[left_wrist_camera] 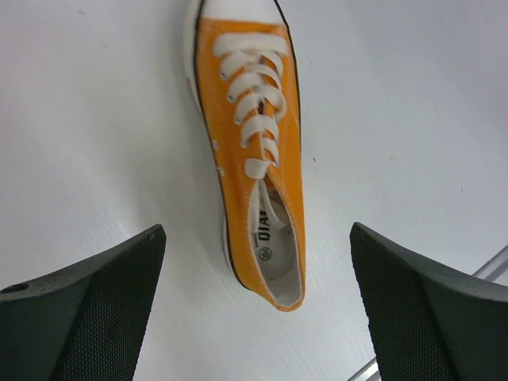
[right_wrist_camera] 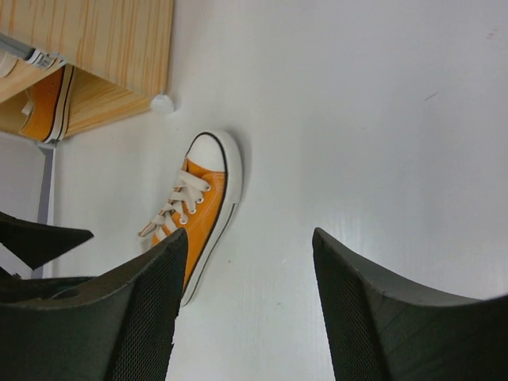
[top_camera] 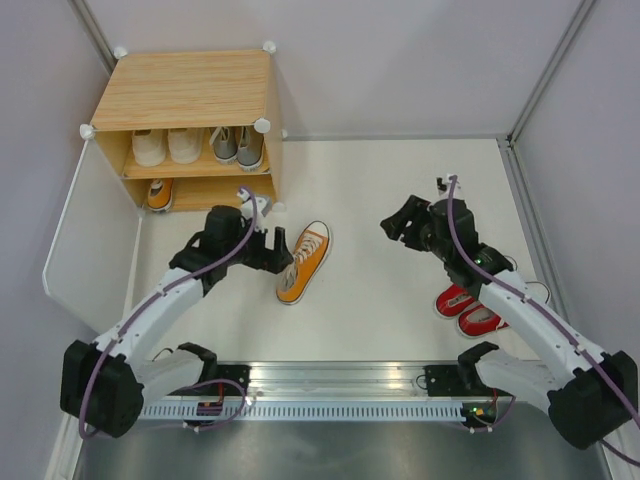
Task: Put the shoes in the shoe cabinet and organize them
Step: Pick up the shoe from the center of the board.
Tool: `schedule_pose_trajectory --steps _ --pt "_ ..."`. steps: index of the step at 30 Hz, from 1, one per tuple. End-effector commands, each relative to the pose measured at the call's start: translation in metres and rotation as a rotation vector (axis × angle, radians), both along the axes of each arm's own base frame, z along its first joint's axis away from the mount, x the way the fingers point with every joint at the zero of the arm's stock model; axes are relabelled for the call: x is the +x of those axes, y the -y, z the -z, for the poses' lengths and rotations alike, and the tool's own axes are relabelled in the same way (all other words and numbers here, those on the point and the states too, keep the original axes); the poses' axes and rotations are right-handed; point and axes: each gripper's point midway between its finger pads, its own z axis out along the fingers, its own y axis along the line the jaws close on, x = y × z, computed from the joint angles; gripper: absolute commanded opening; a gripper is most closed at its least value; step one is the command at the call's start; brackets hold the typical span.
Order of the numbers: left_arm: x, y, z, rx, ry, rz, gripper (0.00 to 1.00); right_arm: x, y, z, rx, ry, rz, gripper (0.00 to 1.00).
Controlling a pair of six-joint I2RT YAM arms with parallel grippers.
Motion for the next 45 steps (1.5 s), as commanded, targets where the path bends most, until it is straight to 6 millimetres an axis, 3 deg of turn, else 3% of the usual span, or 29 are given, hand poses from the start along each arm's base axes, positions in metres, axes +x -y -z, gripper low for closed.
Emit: schedule_pose_trajectory --steps 1,8,17,21,24,29,45 --pt "-0.005 0.028 0.016 0.092 -0.011 0.151 0.99 -0.004 0.027 0.009 -0.029 0.009 -0.01 0.69" --pt "-0.002 0.04 0.055 0.154 -0.121 0.169 1.0 -0.008 0.049 0.046 0.022 -0.046 -0.042 0.69" --pt "-0.006 0.059 0.09 0.282 -0.145 0.184 0.99 -0.006 0.048 0.042 0.058 -0.018 -0.063 0.69" --pt "0.006 0.062 0.091 0.284 -0.116 0.151 0.91 -0.009 0.05 0.045 0.045 -0.022 -0.059 0.68" --pt "0.007 0.06 0.105 0.318 -0.158 0.125 0.85 -0.01 0.048 0.046 0.049 -0.026 -0.068 0.68" --pt "0.01 0.067 0.106 0.303 -0.175 0.089 0.78 -0.009 0.048 0.047 0.048 -0.027 -0.069 0.68" --pt "-0.005 0.065 0.132 0.333 -0.265 0.033 0.75 -0.006 0.049 0.048 0.04 -0.026 -0.063 0.68"
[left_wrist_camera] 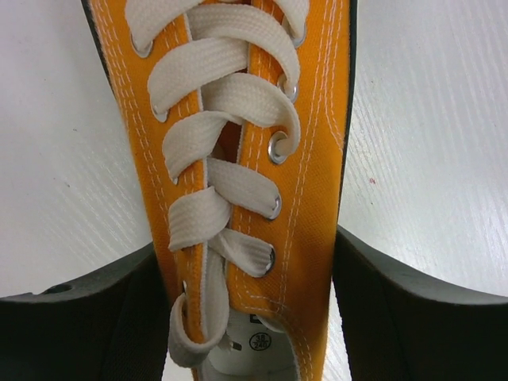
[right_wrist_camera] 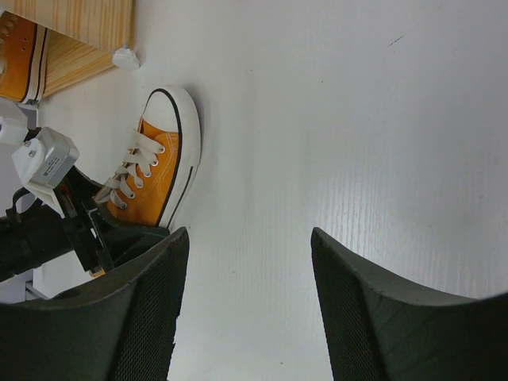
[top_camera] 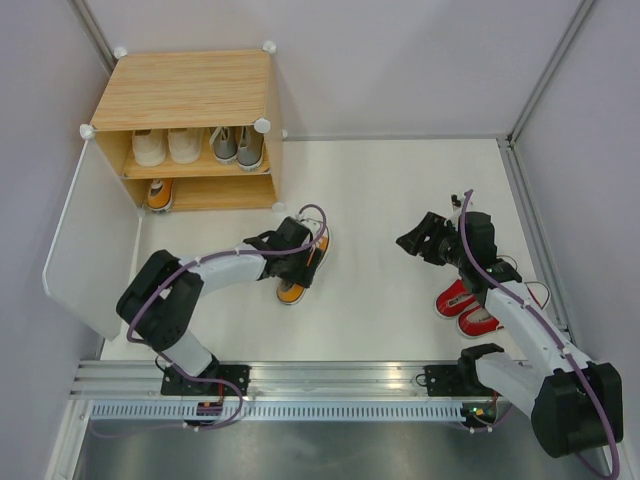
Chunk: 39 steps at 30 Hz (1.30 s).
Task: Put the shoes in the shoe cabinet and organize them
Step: Pick up the shoe from the center of the board, then place the shoe in the shoe cabinet.
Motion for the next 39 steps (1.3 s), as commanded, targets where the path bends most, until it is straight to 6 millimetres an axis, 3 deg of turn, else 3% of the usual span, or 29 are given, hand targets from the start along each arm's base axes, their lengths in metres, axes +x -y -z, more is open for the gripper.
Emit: schedule_pose_trajectory --steps 1,5,9,12,15,19,26,34,39 --pt "-0.004 0.007 0.006 -0.013 -0.019 -0.036 0.74 0.006 0.0 -0.006 -0.003 0.041 -0.007 0.67" --pt "-0.011 0.005 0.013 0.003 -0.033 -0.044 0.65 0.006 0.001 -0.005 -0.009 0.04 -0.005 0.67" --pt "-0.012 0.003 0.004 0.018 0.015 -0.07 0.42 0.006 0.001 -0.006 -0.007 0.041 -0.006 0.67" --pt "-0.004 0.0 -0.024 -0.007 0.088 -0.092 0.31 0.006 0.0 -0.006 -0.005 0.042 -0.009 0.67" --pt "0.008 -0.003 -0.062 -0.015 0.17 -0.098 0.29 0.006 -0.001 -0.008 0.001 0.046 -0.012 0.67" --pt "0.017 -0.021 -0.086 0.001 0.194 -0.132 0.29 0.005 -0.003 -0.01 0.009 0.051 -0.021 0.66" --pt "0.029 -0.097 -0.096 0.006 0.177 -0.306 0.27 0.002 -0.007 -0.014 0.016 0.058 -0.039 0.66" --pt "0.03 -0.169 -0.114 0.04 0.278 -0.492 0.27 -0.002 -0.017 -0.017 0.022 0.063 -0.074 0.66" --pt "0.045 -0.213 -0.118 0.081 0.305 -0.583 0.27 -0.005 -0.023 -0.015 0.02 0.057 -0.092 0.66"
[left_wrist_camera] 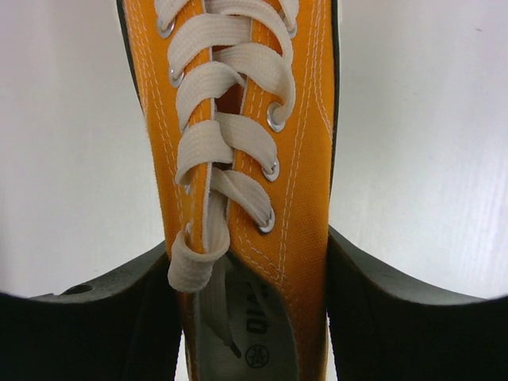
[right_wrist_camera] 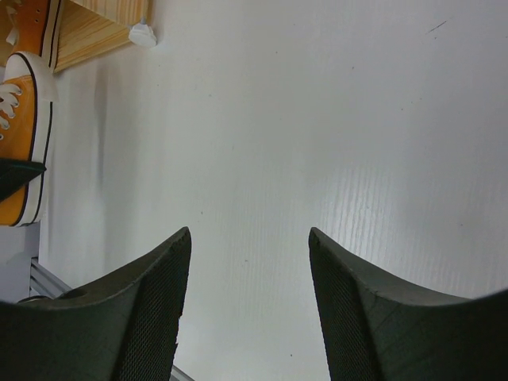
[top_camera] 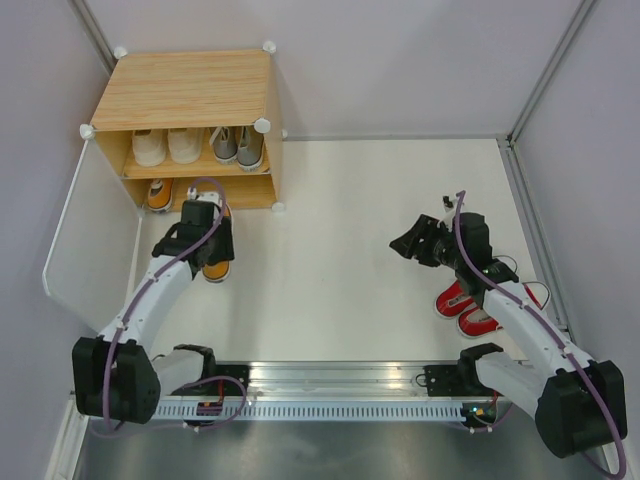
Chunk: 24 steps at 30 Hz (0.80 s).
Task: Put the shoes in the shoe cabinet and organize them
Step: Place the shoe in the shoe cabinet.
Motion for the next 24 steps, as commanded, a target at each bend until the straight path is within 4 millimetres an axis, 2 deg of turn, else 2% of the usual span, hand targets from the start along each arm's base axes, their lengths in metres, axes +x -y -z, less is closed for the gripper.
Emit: schedule_pose_trajectory --steps 1,4,5,8,11,13,18,19,21,22,24 --pt "0.032 -0.026 -0.025 0.047 0.128 -0.025 0.27 0.002 -0.006 -0.013 0.012 0.051 -0.027 0.65" --pt "0.051 -0.056 -0.024 0.067 0.146 -0.073 0.27 0.002 -0.006 -0.014 0.004 0.057 -0.024 0.66" --pt "0.059 -0.06 -0.018 0.051 0.123 -0.067 0.27 0.001 -0.007 -0.013 0.0 0.055 -0.029 0.66" --pt "0.08 -0.076 -0.023 0.025 0.152 -0.049 0.27 0.001 -0.006 -0.011 -0.007 0.052 -0.023 0.66" --pt "0.093 -0.091 -0.018 0.036 0.149 -0.069 0.27 0.001 -0.005 -0.009 -0.02 0.048 -0.019 0.65" --pt "0.106 -0.089 -0.016 0.013 0.175 -0.04 0.27 0.002 -0.006 -0.007 -0.02 0.043 -0.022 0.65" --pt "0.136 -0.104 -0.029 0.048 0.259 -0.052 0.29 0.004 -0.003 -0.002 -0.039 0.029 -0.01 0.65" --pt "0.139 -0.107 -0.022 0.048 0.242 -0.056 0.29 0.003 -0.003 -0.001 -0.042 0.024 -0.014 0.65" --pt "0.147 -0.115 -0.025 0.075 0.247 -0.06 0.29 0.004 -0.003 0.001 -0.047 0.018 -0.012 0.65" --pt "0.151 -0.119 -0.017 0.075 0.23 -0.065 0.29 0.005 -0.003 0.0 -0.048 0.021 -0.012 0.65" --pt "0.155 -0.131 -0.016 0.102 0.235 -0.093 0.3 0.005 -0.002 0.001 -0.053 0.016 -0.011 0.65"
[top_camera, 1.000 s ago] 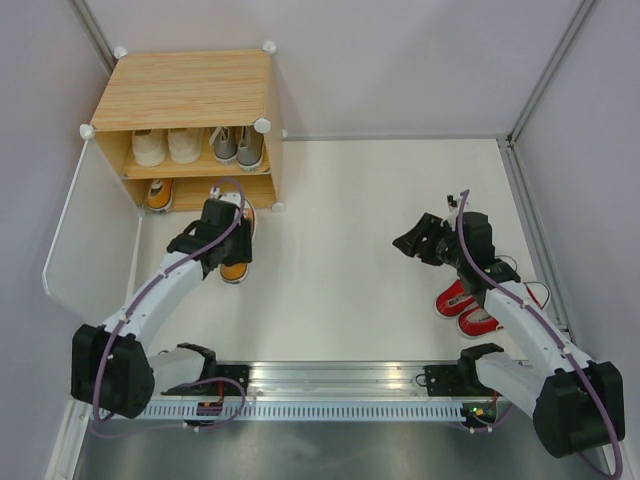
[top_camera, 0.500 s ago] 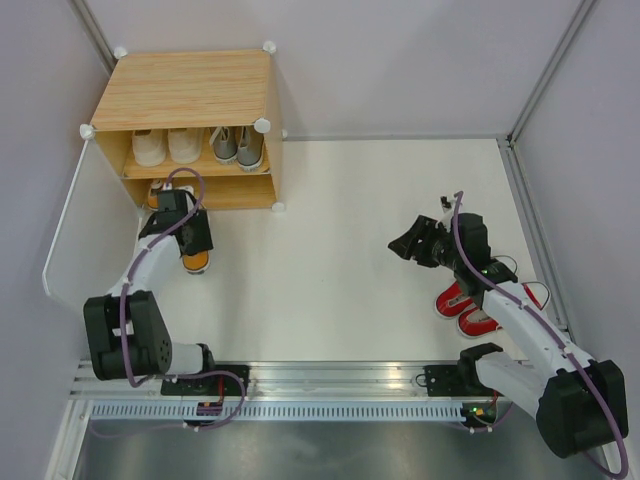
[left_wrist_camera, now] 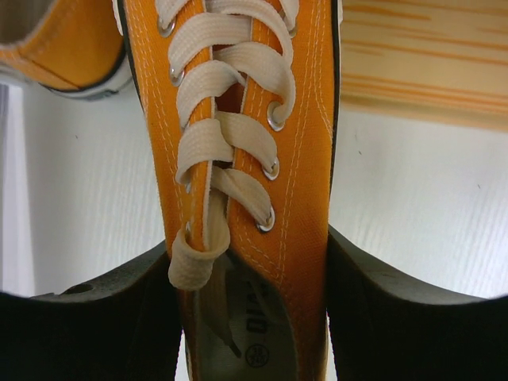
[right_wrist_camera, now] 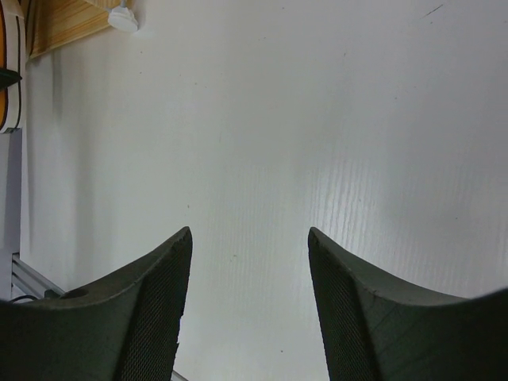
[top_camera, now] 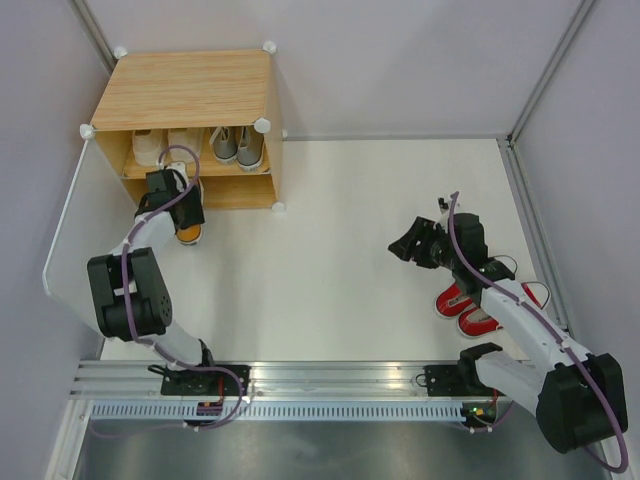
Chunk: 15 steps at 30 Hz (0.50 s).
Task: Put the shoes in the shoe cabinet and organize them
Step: Place the shoe in the shoe cabinet.
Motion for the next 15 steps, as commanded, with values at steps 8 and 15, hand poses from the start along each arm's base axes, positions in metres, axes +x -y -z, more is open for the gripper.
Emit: schedule_pose_trajectory --steps 8,15 --pt "0.068 -0.041 -0.053 0.164 0.254 -0.003 0.32 0.009 0.001 -0.002 -0.031 0.016 -0.004 0.63" --pt "0.083 -0.052 -0.04 0.159 0.247 -0.015 0.35 0.009 -0.002 -0.001 -0.034 0.018 -0.025 0.63"
